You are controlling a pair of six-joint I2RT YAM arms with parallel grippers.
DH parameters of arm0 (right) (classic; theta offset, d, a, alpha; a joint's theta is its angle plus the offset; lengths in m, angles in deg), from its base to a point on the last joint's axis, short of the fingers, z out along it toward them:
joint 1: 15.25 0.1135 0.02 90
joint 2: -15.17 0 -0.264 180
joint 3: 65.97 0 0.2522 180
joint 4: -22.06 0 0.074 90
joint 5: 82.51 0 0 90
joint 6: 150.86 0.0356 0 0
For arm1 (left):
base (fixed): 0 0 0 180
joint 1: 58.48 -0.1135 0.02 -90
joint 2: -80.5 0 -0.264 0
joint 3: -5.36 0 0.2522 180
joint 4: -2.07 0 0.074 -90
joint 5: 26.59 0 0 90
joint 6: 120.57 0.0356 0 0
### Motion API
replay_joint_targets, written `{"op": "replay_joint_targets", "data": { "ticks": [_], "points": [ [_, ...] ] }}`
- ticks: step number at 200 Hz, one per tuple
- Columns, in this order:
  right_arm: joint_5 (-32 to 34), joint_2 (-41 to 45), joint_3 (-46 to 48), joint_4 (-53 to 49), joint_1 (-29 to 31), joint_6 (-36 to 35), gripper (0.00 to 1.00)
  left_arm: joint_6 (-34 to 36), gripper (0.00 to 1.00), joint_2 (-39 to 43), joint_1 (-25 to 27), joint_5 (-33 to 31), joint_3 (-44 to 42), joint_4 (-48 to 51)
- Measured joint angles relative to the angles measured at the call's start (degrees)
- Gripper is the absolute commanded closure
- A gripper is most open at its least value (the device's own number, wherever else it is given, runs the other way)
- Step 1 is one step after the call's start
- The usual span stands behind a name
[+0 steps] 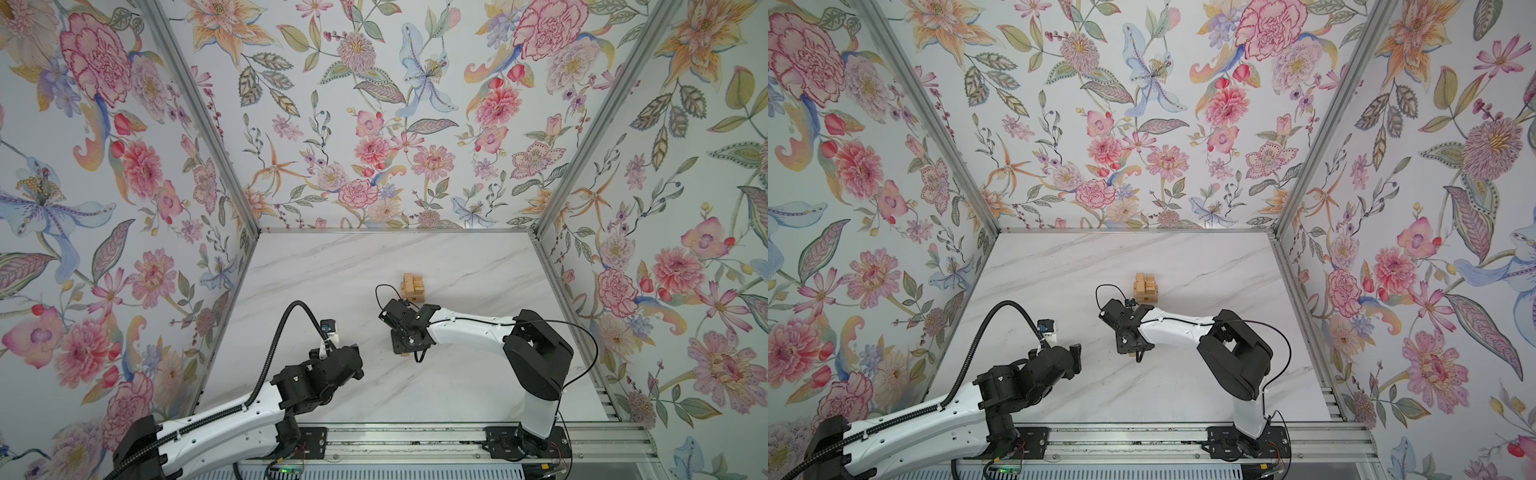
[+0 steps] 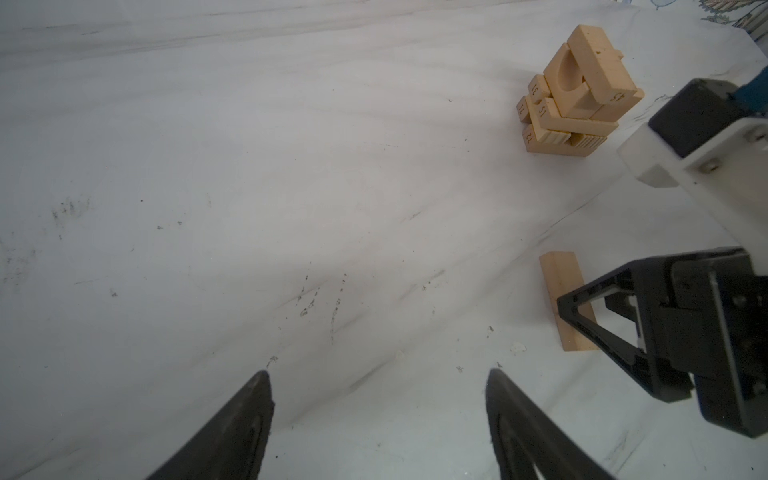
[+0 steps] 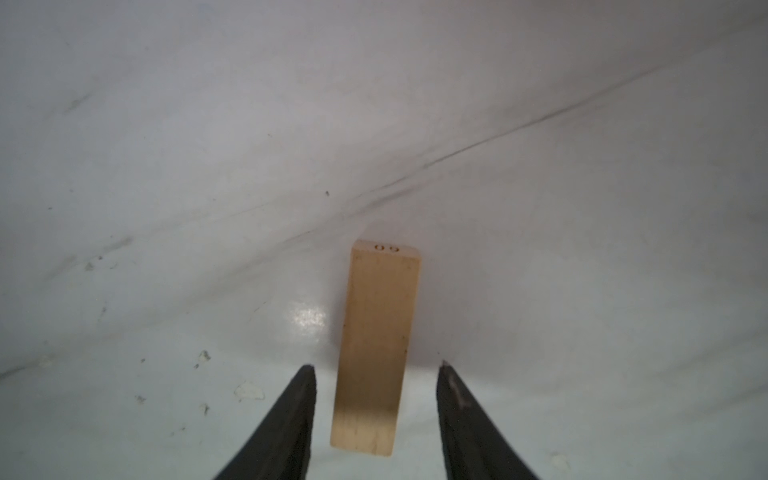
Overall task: Build the wood block tower
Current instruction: 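Close the right gripper on the block marked 09 and lift it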
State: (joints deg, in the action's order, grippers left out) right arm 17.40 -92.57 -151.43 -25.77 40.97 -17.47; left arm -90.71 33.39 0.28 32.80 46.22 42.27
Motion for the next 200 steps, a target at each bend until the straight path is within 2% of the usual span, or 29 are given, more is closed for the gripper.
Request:
{"op": "replay_joint_targets", "data": {
  "ticks": [27, 102, 162, 200],
  "points": [
    [-0.07, -0.98, -0.48, 0.11, -0.07, 0.0, 0.59, 0.63, 0.17, 0.04, -0.66, 0.28, -0.35, -0.63],
    [-0.44, -3.13, -1.36, 0.26, -0.76, -0.02, 0.62, 1.25, 0.17, -0.17, -1.51, 0.68, -0.35, -1.25],
    [-0.44, -3.13, -1.38, 0.26, -1.25, -0.02, 0.74, 1.49, 0.17, -0.2, -2.25, 1.7, -0.35, -1.29],
    [-0.44, -3.13, -1.38, 0.28, -1.36, -0.09, 0.75, 1.92, 0.15, -0.24, -2.32, 1.9, -0.35, -1.46]
  ]
}}
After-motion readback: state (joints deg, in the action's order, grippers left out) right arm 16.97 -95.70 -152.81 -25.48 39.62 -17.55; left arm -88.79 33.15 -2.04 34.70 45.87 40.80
